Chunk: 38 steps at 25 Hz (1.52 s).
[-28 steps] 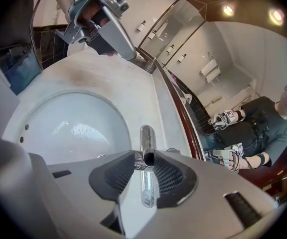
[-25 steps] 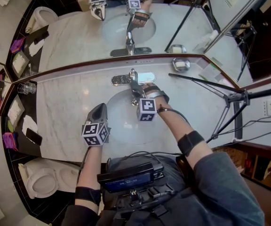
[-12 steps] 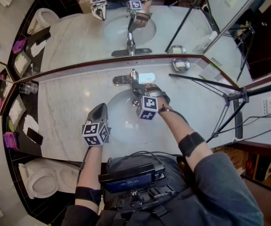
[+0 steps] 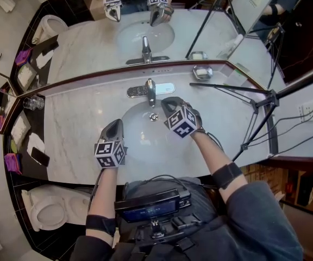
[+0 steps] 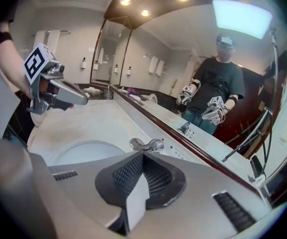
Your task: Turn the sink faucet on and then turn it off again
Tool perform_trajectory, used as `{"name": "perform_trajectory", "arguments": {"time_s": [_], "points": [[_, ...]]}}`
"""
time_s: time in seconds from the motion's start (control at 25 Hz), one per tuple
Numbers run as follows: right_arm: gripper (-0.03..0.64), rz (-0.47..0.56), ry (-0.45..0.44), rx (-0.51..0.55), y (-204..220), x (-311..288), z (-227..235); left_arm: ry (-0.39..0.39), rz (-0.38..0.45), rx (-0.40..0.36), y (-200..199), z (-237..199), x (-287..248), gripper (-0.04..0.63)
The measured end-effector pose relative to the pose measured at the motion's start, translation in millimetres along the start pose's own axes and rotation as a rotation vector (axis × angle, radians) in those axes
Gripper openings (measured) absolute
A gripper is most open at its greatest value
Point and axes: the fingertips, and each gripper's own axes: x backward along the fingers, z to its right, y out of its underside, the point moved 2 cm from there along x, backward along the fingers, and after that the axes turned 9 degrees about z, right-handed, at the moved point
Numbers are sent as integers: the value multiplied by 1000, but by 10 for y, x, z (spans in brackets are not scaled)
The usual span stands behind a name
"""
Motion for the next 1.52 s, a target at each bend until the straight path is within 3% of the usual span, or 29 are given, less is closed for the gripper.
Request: {"name": "perform_trajectory", "arguments": {"time_s": [0.52, 0.8, 1.2, 1.24, 1.4, 1.52], "points": [[17, 167, 113, -482, 448, 970, -35, 30, -4, -25, 75, 366, 258, 0], [18, 169, 157, -543, 646, 1217, -109, 68, 8, -53, 80, 496, 350, 0], [18, 171, 156, -533, 623, 1287, -155, 94, 0, -33, 112, 600, 286, 6], [18, 172, 156, -529, 622, 1291, -148, 107, -10, -28, 132, 633, 249, 53], [18, 168, 161, -515, 640, 1314, -100, 150, -45, -36, 185, 765, 68, 122], [18, 154, 166, -491, 653, 1338, -61, 171, -89, -142, 207, 841, -109, 175]]}}
